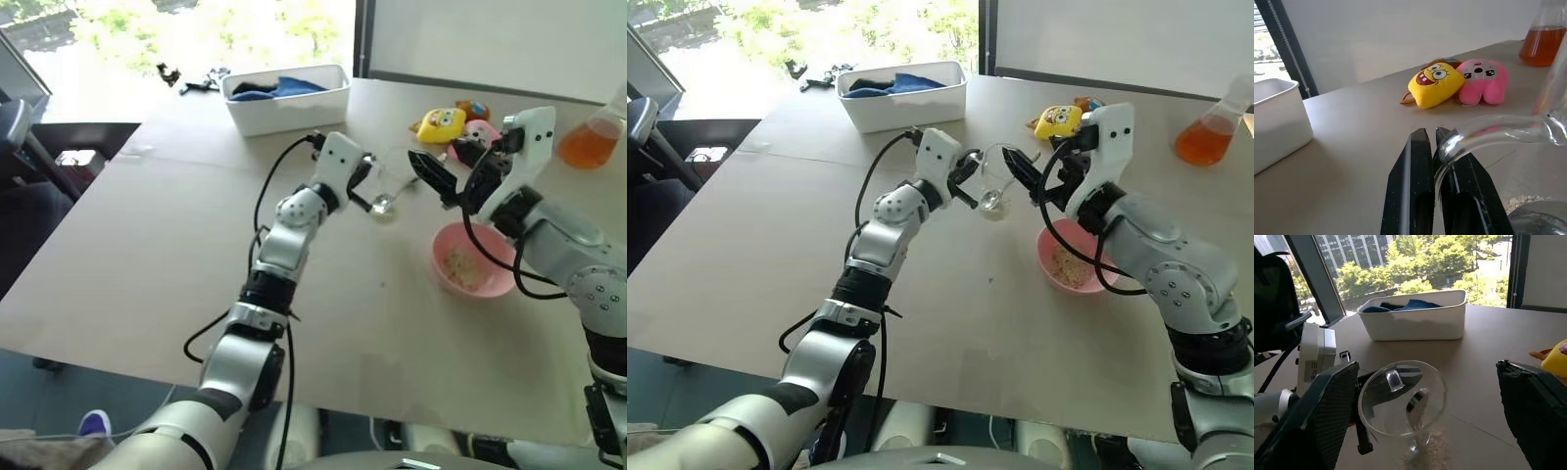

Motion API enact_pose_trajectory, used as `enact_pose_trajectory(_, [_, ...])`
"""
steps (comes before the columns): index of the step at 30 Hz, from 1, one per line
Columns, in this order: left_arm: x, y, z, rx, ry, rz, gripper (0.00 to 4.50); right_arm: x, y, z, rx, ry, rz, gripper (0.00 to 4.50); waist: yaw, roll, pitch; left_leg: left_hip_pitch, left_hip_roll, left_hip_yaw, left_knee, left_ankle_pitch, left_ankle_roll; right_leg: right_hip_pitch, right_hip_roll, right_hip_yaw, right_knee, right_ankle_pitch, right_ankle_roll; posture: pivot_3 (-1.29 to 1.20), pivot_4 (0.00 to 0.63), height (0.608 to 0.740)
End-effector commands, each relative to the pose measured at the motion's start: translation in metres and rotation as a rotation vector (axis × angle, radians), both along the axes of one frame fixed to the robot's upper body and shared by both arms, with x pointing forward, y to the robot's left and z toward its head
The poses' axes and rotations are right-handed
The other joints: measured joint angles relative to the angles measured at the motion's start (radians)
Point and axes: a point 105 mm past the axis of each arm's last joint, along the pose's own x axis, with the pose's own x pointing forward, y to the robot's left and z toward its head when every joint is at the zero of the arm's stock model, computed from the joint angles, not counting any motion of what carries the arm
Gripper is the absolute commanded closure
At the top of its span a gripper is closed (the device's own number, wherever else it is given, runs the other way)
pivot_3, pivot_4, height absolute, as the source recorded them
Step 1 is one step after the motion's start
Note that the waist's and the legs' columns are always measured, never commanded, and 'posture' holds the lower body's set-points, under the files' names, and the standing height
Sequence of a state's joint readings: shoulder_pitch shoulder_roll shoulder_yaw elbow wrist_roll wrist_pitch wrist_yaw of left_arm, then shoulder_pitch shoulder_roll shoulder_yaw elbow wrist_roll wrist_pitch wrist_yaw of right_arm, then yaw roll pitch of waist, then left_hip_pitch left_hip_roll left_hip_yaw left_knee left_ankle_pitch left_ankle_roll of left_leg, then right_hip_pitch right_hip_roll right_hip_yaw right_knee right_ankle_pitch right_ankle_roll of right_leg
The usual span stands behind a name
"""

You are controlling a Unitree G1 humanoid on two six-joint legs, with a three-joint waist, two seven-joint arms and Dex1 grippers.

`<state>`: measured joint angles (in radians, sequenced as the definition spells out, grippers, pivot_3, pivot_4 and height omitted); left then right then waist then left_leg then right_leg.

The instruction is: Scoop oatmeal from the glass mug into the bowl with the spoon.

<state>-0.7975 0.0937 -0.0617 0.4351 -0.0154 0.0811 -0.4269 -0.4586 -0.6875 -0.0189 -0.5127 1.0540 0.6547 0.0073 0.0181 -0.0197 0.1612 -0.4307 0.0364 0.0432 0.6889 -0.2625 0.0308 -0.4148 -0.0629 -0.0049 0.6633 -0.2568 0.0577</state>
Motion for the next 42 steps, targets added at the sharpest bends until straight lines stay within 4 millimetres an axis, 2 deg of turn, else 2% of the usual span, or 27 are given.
enact_pose_trajectory(1, [0.001,0.03,0.011,-0.136,-0.01,0.083,4.5,-0.052,0.005,0.026,-0.002,-0.223,0.174,0.04,-0.002,0.0,0.0,0.0,0.0,0.0,0.0,0.0,0.0,0.0,0.0,0.0,-0.001,0.0,0.0,0.0,0.15,0.74])
enact_pose_trajectory(3, [0.004,0.051,0.007,-0.166,0.008,0.139,4.5,-0.075,0.002,0.014,-0.071,-0.224,0.221,0.04,-0.005,0.0,0.0,0.0,0.0,-0.004,-0.001,0.0,0.0,0.0,0.0,0.001,-0.001,0.0,0.0,0.0,0.15,0.74])
enact_pose_trajectory(8, [0.001,0.096,0.0,-0.156,-0.011,0.206,4.5,-0.103,-0.022,-0.032,-0.341,-0.118,0.16,0.04,-0.004,0.0,0.0,0.003,0.0,-0.006,0.0,-0.002,0.004,0.003,0.0,0.001,0.001,0.0,0.0,0.0,0.15,0.74])
enact_pose_trajectory(10, [0.0,0.107,-0.002,-0.148,-0.014,0.224,4.5,-0.11,-0.028,-0.038,-0.399,-0.128,0.136,0.04,-0.005,0.0,0.0,0.006,0.0,-0.006,0.0,-0.002,0.004,0.005,0.001,0.001,0.001,0.0,0.0,0.0,0.15,0.74])
enact_pose_trajectory(15, [-0.007,0.133,-0.006,-0.139,-0.009,0.244,4.5,-0.139,-0.036,-0.052,-0.366,-0.138,0.156,0.04,-0.003,-0.001,0.0,0.016,0.0,-0.007,0.0,-0.003,0.004,0.014,0.001,0.001,0.001,0.0,0.0,0.0,0.15,0.74])
enact_pose_trajectory(21, [-0.007,0.152,-0.015,-0.153,0.039,0.272,4.5,-0.148,-0.043,-0.049,-0.29,-0.17,0.16,0.04,-0.005,-0.001,-0.001,0.017,0.0,-0.006,0.0,-0.003,0.004,0.015,0.001,0.002,0.001,0.0,0.0,0.0,0.15,0.74])
enact_pose_trajectory(31, [-0.009,0.161,-0.032,-0.16,0.09,0.288,4.5,-0.146,-0.037,-0.055,-0.294,-0.209,0.24,0.04,-0.004,-0.002,-0.001,0.018,0.0,-0.006,0.0,-0.003,0.004,0.017,0.002,0.002,0.0,0.0,0.0,0.0,0.15,0.74])
enact_pose_trajectory(33, [-0.012,0.162,-0.041,-0.151,0.109,0.279,3.75,-0.144,-0.034,-0.056,-0.283,-0.207,0.25,0.0,-0.005,-0.001,-0.001,0.018,0.0,-0.006,0.0,-0.003,0.004,0.017,0.002,0.002,0.001,0.0,0.0,0.0,0.15,0.74])
enact_pose_trajectory(35, [-0.016,0.164,-0.047,-0.14,0.121,0.281,3.31,-0.142,-0.03,-0.056,-0.269,-0.205,0.261,0.0,-0.006,-0.001,-0.001,0.019,0.0,-0.006,0.0,-0.003,0.004,0.017,0.002,0.002,0.001,0.0,0.0,0.0,0.15,0.74])
enact_pose_trajectory(36, [-0.017,0.165,-0.048,-0.143,0.12,0.279,2.62,-0.14,-0.029,-0.057,-0.266,-0.205,0.262,0.0,-0.006,-0.001,-0.001,0.019,0.001,-0.006,0.0,-0.003,0.004,0.017,0.002,0.002,0.001,0.0,0.0,0.0,0.15,0.74])
enact_pose_trajectory(41, [-0.027,0.17,-0.046,-0.148,0.108,0.289,0.62,-0.133,-0.03,-0.062,-0.252,-0.185,0.249,0.0,-0.005,-0.001,-0.002,0.02,0.001,-0.006,0.0,-0.003,0.004,0.018,0.002,0.002,0.001,0.0,0.0,0.0,0.15,0.74])
enact_pose_trajectory(42, [-0.029,0.172,-0.046,-0.147,0.108,0.292,0.03,-0.132,-0.031,-0.063,-0.255,-0.18,0.244,0.0,-0.004,-0.001,-0.002,0.02,0.001,-0.006,0.0,-0.003,0.004,0.018,0.002,0.002,0.001,0.0,0.0,0.0,0.15,0.74])
